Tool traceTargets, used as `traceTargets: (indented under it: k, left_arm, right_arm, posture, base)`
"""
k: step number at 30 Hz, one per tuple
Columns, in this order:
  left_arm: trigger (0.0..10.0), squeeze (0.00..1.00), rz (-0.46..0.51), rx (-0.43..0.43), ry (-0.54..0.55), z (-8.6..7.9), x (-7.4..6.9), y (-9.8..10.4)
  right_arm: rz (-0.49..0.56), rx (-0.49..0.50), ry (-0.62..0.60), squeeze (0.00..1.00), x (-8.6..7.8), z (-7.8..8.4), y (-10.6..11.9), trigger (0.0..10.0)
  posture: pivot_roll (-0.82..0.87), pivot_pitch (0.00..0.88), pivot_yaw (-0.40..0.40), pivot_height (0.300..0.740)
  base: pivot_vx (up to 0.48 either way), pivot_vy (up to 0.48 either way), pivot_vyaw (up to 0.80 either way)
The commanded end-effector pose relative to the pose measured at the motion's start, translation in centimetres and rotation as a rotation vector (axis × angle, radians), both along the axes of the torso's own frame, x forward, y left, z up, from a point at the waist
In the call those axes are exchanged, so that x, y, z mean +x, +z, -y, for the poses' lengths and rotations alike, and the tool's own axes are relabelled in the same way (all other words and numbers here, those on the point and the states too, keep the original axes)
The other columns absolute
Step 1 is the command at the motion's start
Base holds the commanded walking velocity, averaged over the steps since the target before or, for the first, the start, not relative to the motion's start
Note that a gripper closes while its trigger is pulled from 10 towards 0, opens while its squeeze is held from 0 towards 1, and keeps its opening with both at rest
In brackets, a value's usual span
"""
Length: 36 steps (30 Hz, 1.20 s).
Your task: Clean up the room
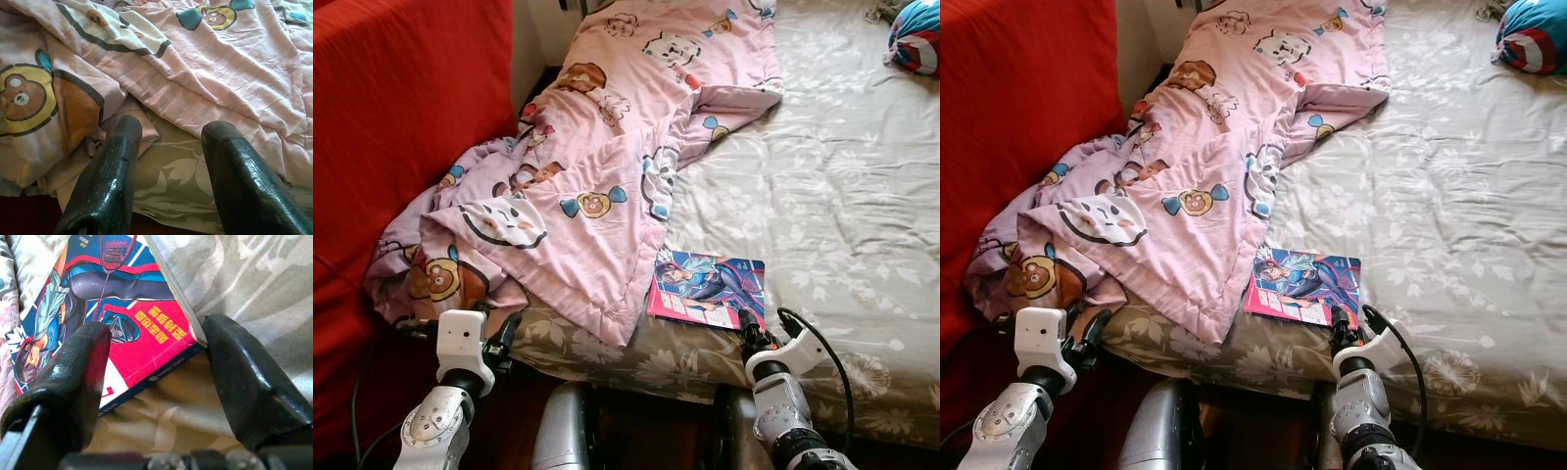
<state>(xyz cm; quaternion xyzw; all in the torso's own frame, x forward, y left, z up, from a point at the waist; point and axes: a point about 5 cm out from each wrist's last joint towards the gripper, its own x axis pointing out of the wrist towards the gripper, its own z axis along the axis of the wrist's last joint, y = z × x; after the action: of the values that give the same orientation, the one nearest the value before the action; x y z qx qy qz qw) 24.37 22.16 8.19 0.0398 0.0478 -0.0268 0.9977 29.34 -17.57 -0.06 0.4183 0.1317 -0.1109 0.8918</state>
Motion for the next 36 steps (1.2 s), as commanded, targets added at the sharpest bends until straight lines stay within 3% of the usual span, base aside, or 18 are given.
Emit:
traceTargets:
  k: [1,11,20,21,23,36]
  left_arm:
    - [10.0,0.00,-0.034,0.037,-0.005,-0.3,-0.5,-0.3]
    - [10.0,0.00,-0.047,0.050,-0.001,-0.6,-1.2,-0.1]
    - [10.0,0.00,-0.051,0.058,0.010,-0.9,-1.5,0.0]
    - [10.0,0.00,-0.052,0.058,0.012,-0.9,-1.4,0.0]
    - [10.0,0.00,-0.054,0.057,0.013,-0.9,-1.5,0.0]
    - [10.0,0.00,-0.058,0.050,0.013,-0.5,-1.3,-0.3]
  right_arm:
    - [-0.032,0.035,0.015,0.00,-0.4,-0.7,-0.6,10.0]
    - [-0.061,0.112,-0.015,0.00,-0.2,-0.5,-0.6,10.0]
    - [-0.018,0.156,0.037,0.00,1.0,-1.6,0.4,10.0]
    - [-0.008,0.158,0.046,0.00,1.2,-1.7,0.6,8.9]
    - [-0.009,0.159,0.048,0.00,1.1,-1.9,0.5,0.0]
    - [-0.084,0.146,0.008,0.00,-1.2,-1.3,-1.7,0.0]
  posture:
    - [0.16,0.208,0.125,0.578]
    - [0.19,0.212,0.127,0.578]
    - [0.20,0.209,0.125,0.578]
    - [0.20,0.209,0.123,0.578]
    - [0.20,0.209,0.123,0.578]
    - [0.19,0.205,0.113,0.578]
  base:
    - [0.000,0.000,0.00]
    - [0.000,0.000,0.00]
    - [0.000,0.000,0.00]
    - [0.000,0.000,0.00]
    - [0.000,0.000,0.00]
    - [0.000,0.000,0.00]
